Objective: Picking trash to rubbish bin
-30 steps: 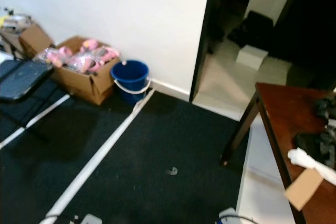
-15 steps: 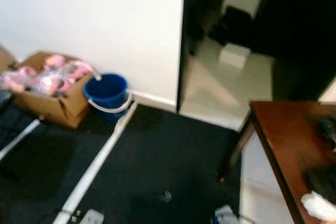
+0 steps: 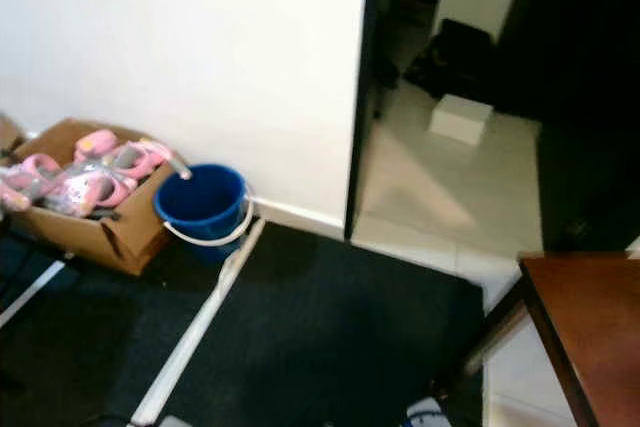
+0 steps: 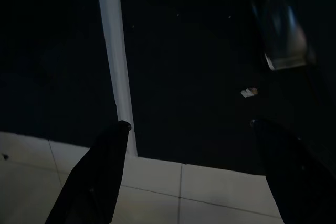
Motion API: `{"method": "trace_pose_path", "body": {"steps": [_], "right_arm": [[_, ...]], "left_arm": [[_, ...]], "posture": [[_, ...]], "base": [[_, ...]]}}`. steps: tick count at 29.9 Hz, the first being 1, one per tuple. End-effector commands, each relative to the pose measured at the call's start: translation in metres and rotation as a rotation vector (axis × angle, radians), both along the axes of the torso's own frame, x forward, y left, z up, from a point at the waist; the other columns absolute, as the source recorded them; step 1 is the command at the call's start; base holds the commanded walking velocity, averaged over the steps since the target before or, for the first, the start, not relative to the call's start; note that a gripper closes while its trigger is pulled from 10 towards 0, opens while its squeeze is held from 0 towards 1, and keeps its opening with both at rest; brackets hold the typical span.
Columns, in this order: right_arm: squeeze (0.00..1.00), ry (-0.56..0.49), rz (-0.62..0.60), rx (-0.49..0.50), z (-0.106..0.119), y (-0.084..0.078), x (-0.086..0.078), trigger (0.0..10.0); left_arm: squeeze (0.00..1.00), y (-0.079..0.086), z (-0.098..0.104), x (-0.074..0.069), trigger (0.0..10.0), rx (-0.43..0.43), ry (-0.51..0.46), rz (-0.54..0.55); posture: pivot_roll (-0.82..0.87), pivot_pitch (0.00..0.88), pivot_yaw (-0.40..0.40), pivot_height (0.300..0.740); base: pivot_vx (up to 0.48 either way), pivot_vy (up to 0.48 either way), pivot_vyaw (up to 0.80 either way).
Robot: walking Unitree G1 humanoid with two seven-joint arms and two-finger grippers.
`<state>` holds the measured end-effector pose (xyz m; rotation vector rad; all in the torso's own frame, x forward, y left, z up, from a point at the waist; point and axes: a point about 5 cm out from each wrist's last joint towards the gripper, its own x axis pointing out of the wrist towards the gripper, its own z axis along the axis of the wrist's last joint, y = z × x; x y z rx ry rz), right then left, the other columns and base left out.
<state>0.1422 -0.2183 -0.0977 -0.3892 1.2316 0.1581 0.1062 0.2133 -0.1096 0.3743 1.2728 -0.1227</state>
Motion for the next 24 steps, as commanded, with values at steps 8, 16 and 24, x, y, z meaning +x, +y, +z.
{"method": "trace_pose_path", "body": {"steps": [8,16,24], "right_arm": [[0.00,0.074,0.002,-0.030,-0.006,-0.005,-0.021,10.0],[0.00,0.087,-0.004,-0.072,-0.006,-0.011,-0.026,10.0],[0.00,0.092,-0.016,-0.100,-0.006,-0.015,-0.028,10.0]], "left_arm": [[0.00,-0.005,-0.003,-0.007,10.0,-0.020,0.021,0.022],[0.00,-0.007,-0.003,-0.007,10.0,-0.024,0.023,0.013],[0.00,-0.007,-0.003,-0.006,10.0,-0.025,0.022,0.004]], "posture": [[0.05,0.087,-0.040,0.740],[0.05,0.086,-0.036,0.740],[0.04,0.080,-0.039,0.740]], "base": [[0.000,0.000,-0.80],[0.000,0.000,-0.80],[0.000,0.000,-0.79]]}}
